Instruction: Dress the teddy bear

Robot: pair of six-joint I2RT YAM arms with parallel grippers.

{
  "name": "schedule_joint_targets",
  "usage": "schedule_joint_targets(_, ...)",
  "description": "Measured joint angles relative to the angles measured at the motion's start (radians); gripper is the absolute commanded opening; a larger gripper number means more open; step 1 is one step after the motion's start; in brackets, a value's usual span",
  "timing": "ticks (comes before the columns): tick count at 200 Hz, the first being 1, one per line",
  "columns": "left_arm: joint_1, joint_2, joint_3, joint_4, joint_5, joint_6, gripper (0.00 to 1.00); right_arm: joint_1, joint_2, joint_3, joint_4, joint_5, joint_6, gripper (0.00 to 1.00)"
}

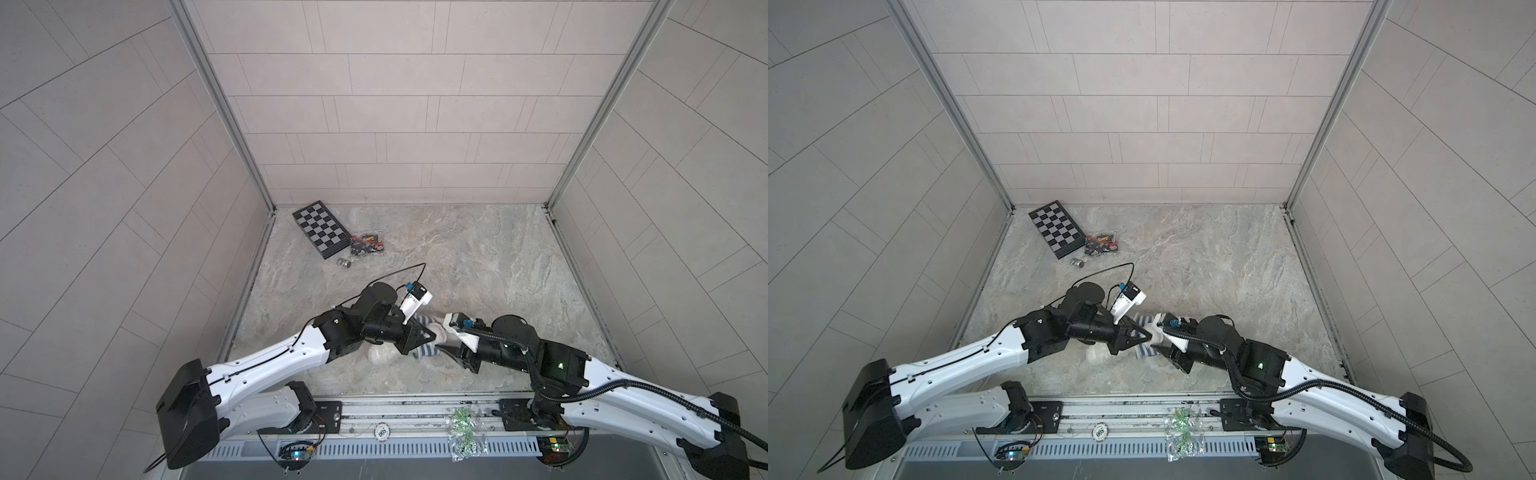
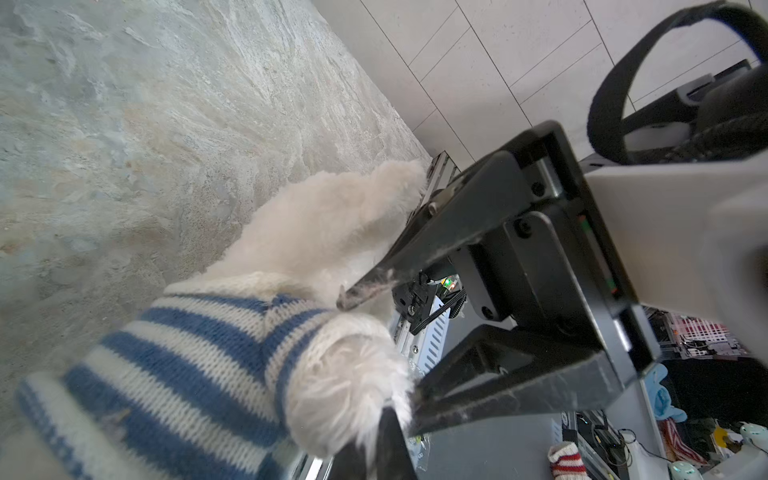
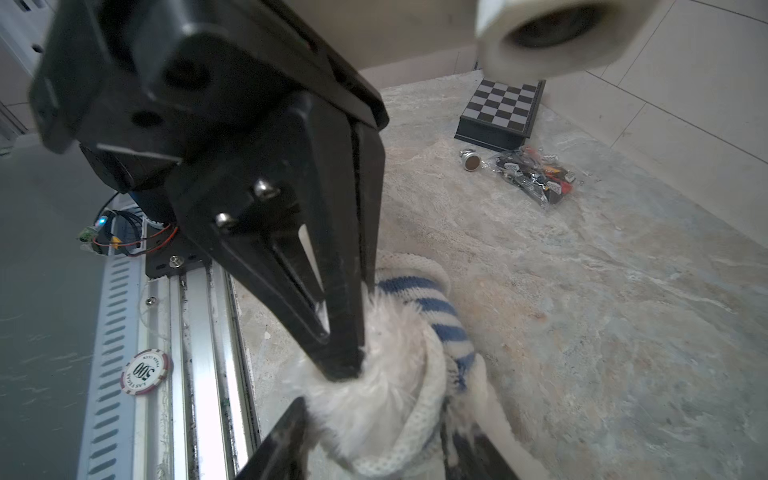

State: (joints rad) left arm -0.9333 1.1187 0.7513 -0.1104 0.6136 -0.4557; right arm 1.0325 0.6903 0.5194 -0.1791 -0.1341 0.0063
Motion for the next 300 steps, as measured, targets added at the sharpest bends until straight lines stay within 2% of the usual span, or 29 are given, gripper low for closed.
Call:
schedule_joint_targets(86,0.011,0.011,0.000,0.019,0.038,-0.036,0.00,0.003,0.066,-0.016,0.081,0.020,-0.072,0.47)
schedule_joint_targets(106,0.012,0.012,0.000,0.028,0.041,-0.045,0.00,0.004,0.080,-0.017,0.099,0.015,-0.097,0.34)
schedule_joint_targets(135,0.020,0.014,0.000,0.033,0.031,-0.049,0.00,0.006,0.097,-0.017,0.103,0.012,-0.104,0.05)
schedule_joint_targets(142,0.024,0.014,0.000,0.032,0.026,-0.049,0.05,0.006,0.098,-0.017,0.103,0.019,-0.100,0.00)
schedule_joint_targets(164,0.048,0.003,-0.002,0.043,0.017,-0.055,0.31,0.006,0.094,-0.017,0.112,0.055,-0.076,0.00)
schedule_joint_targets(187,0.081,-0.049,-0.020,0.039,-0.029,-0.052,0.42,-0.001,0.089,-0.017,0.096,0.102,-0.023,0.00)
schedule_joint_targets(205,0.095,-0.090,-0.034,0.014,-0.101,-0.039,0.43,-0.002,0.097,-0.014,0.074,0.144,0.023,0.00)
schedule_joint_targets(243,0.071,-0.122,-0.038,-0.040,-0.249,-0.014,0.39,-0.016,0.143,-0.001,0.043,0.217,0.114,0.00)
schedule_joint_targets(300,-0.026,0.033,-0.022,-0.051,-0.397,-0.015,0.34,-0.023,0.178,0.027,0.040,0.240,0.184,0.00)
